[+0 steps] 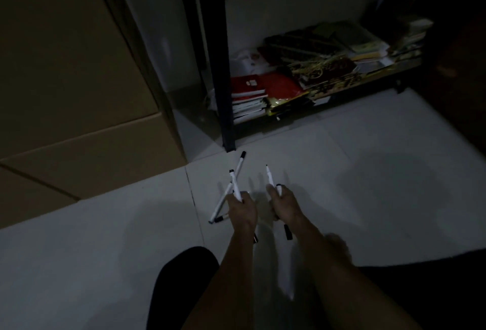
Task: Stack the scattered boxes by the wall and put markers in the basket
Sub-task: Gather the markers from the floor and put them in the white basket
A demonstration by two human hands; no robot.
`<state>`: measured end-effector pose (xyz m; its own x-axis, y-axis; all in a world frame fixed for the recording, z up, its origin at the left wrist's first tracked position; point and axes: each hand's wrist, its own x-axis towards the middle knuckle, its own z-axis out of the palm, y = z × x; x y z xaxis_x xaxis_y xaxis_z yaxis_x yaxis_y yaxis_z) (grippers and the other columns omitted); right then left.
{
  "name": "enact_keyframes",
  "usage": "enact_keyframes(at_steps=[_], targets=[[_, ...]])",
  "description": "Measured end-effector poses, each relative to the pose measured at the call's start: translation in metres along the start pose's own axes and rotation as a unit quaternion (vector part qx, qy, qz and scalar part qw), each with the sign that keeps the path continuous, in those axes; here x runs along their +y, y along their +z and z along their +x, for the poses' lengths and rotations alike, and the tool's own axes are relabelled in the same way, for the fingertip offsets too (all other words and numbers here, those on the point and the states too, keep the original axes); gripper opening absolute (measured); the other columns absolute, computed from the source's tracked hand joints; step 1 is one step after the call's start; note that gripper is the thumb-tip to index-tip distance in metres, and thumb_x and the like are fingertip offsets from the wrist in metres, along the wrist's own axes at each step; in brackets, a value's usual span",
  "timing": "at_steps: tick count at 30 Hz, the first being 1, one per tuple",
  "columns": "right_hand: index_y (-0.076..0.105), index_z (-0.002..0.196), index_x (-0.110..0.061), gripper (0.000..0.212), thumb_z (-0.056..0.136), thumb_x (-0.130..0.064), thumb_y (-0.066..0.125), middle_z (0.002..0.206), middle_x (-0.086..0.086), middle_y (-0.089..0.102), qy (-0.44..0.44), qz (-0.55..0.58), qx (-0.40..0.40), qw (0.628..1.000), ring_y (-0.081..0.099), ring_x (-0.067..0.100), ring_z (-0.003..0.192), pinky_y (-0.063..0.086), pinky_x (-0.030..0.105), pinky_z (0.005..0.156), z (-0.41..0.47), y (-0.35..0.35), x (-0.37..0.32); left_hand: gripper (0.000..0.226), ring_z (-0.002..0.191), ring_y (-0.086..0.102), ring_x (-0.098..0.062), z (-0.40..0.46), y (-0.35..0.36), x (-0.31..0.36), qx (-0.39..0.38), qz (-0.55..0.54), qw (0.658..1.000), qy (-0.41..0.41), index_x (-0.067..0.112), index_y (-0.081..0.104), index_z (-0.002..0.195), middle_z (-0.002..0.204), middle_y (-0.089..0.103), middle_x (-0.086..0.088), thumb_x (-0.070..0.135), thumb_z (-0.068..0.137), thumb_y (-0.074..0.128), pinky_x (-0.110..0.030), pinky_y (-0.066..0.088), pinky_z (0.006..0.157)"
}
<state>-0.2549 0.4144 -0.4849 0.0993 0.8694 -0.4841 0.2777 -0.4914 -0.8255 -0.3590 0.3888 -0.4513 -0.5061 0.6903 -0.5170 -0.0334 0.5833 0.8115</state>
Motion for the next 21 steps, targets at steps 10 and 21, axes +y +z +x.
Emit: enact_keyframes(at_steps=[10, 21], targets=[[0.048, 0.077, -0.011, 0.033, 0.101, -0.033, 0.052, 0.044, -0.004, 0.046, -0.01, 0.051, -0.027, 0.998, 0.039, 0.013, 0.035, 0.035, 0.025, 0.042, -0.019, -0.086, -0.15, 0.031, 0.068, 0.054, -0.024, -0.053, 0.0, 0.16, -0.017, 0.036, 0.996, 0.082, 0.005, 0.056, 0.094, 0.076, 0.057, -0.011, 0.035, 0.099, 0.051, -0.037, 0.047, 0.062], [0.043, 0.076, -0.01, 0.035, 0.103, -0.032, 0.048, 0.044, -0.005, 0.038, -0.058, 0.114, -0.054, 0.99, 0.032, 0.012, 0.035, 0.031, 0.024, 0.04, -0.152, -0.195, -0.414, 0.031, 0.074, 0.061, -0.026, -0.209, -0.058, 0.416, -0.037, 0.012, 0.989, 0.14, 0.003, 0.061, 0.104, 0.085, 0.065, -0.016, 0.032, 0.099, 0.052, -0.036, 0.051, 0.066]])
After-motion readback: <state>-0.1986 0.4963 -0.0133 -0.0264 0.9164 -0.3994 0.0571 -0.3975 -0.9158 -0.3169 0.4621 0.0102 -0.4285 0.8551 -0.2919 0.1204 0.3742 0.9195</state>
